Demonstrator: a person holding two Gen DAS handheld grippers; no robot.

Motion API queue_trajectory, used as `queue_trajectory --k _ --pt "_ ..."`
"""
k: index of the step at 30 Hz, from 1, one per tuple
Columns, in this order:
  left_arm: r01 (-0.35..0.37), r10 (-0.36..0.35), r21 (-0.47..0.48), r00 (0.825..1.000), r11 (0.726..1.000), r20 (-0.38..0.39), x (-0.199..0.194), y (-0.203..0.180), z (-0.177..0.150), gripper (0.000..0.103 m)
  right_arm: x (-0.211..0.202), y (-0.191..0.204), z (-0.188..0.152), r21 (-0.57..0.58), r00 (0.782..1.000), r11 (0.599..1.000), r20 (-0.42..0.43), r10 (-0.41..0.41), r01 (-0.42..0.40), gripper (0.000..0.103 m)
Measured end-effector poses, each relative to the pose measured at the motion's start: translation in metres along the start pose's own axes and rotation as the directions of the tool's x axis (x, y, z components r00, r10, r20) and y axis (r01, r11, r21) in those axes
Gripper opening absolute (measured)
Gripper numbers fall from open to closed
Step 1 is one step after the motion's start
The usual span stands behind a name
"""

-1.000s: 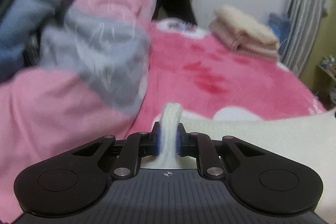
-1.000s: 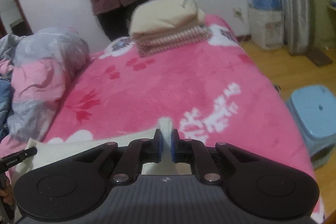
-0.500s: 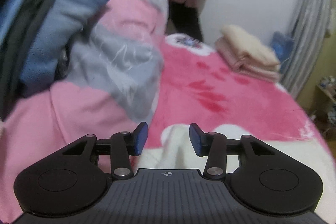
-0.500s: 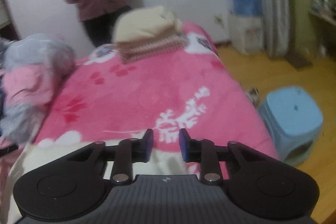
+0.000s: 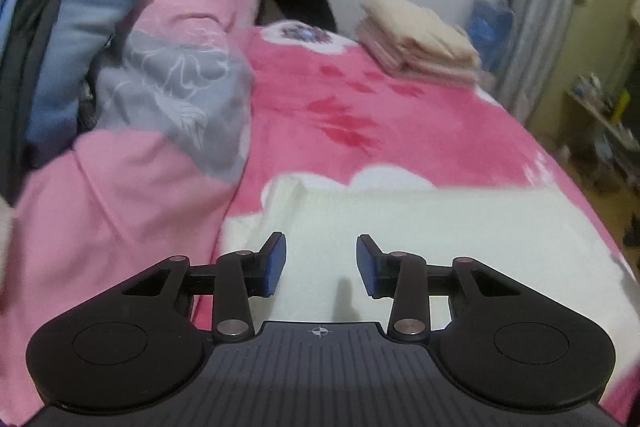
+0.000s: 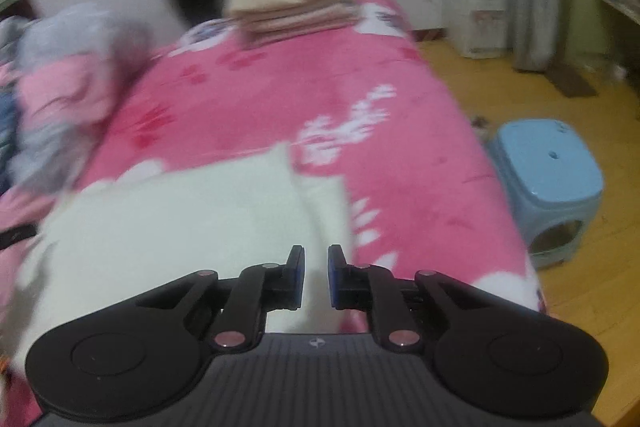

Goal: Fold clothes

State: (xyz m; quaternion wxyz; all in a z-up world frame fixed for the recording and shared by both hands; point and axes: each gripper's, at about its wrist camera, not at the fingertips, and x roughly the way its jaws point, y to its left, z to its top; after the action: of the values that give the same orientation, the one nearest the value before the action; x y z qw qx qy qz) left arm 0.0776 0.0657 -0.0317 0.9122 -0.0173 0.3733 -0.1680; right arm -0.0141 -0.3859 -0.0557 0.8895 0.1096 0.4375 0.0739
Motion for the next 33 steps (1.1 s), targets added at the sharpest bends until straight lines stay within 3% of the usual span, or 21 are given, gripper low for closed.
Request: queue_trajectory --k 2,5,9,12,14,16,18,21,24,28,33 --pt "0.025 -0.025 0.0 0.998 1.0 -0.061 -0.003 -0.003 -0.011 0.038 -0.005 0.006 -0.007 -0.026 0.996 0.998 -0.071 0.059 -0.061 0.012" --pt "-0.013 0.016 0.024 0.996 1.0 -0.093 0.015 -0.003 -0.036 0.039 0.021 -0.003 -0.028 -0.04 0.982 0.999 -0.184 -0.034 0.027 0.011" --pt "-0.027 0.029 0.028 0.997 0.999 -0.068 -0.007 -0.01 -0.033 0.038 0.014 -0.021 -0.029 0.092 0.983 0.996 -0.181 0.005 0.012 0.012" --pt "-0.002 0.005 0.045 0.997 0.999 -0.074 -0.04 -0.013 -0.036 0.038 -0.021 -0.012 -0.026 0.042 0.985 0.998 -0.164 0.054 -0.048 0.012" --pt "0.005 0.0 0.042 0.994 0.999 -0.11 -0.054 -0.012 -0.045 0.038 -0.028 -0.005 -0.034 0.001 0.974 0.998 -0.217 0.067 -0.069 0.012" --pt "-0.001 0.003 0.009 0.983 1.0 -0.183 -0.046 -0.008 -0.064 0.038 -0.014 -0.002 -0.048 -0.049 0.957 0.998 -0.291 0.018 -0.033 0.012" --pt "-0.025 0.025 0.005 0.985 1.0 -0.172 -0.035 -0.002 -0.085 0.038 0.009 -0.007 -0.064 -0.059 0.937 0.998 -0.349 -0.032 0.012 0.012" --pt "-0.023 0.026 0.023 0.992 0.999 -0.121 -0.044 -0.003 -0.092 0.038 0.015 -0.013 -0.062 -0.027 0.935 0.999 -0.353 -0.039 0.032 0.011" --pt "-0.006 0.01 0.035 0.993 0.999 -0.118 -0.071 -0.002 -0.093 0.038 -0.003 -0.001 -0.056 -0.101 0.934 0.993 -0.344 -0.097 0.066 0.013" --pt "-0.039 0.044 0.04 0.99 0.998 -0.136 -0.072 0.004 -0.11 0.038 -0.024 0.018 -0.058 -0.137 0.946 0.99 -0.325 -0.002 -0.045 0.013" --pt "-0.057 0.052 -0.033 0.986 0.998 -0.159 -0.05 0.016 -0.125 0.039 0.024 0.024 -0.073 -0.212 0.922 0.977 -0.382 -0.063 -0.021 0.012"
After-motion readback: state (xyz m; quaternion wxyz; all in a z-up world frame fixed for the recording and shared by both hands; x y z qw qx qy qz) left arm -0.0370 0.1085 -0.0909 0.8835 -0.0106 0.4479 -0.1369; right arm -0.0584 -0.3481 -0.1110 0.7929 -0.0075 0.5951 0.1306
